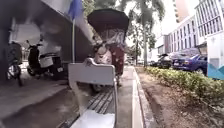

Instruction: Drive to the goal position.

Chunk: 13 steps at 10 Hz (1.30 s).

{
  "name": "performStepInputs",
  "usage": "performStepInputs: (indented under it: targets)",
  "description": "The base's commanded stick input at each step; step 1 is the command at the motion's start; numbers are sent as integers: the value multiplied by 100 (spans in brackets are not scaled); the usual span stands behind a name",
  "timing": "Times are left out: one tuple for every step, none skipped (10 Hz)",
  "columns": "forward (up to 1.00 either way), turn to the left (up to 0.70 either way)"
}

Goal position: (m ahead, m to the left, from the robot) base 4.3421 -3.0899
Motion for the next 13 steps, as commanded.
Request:
performStepInputs:
  targets:
    - [3,-13]
    - [3,-13]
    - [3,-13]
    - [3,-7]
    - [3,0]
    - [3,1]
    - [3,1]
    - [3,1]
    - [3,1]
    - [3,1]
    - [3,1]
    - [3,1]
    - [3,1]
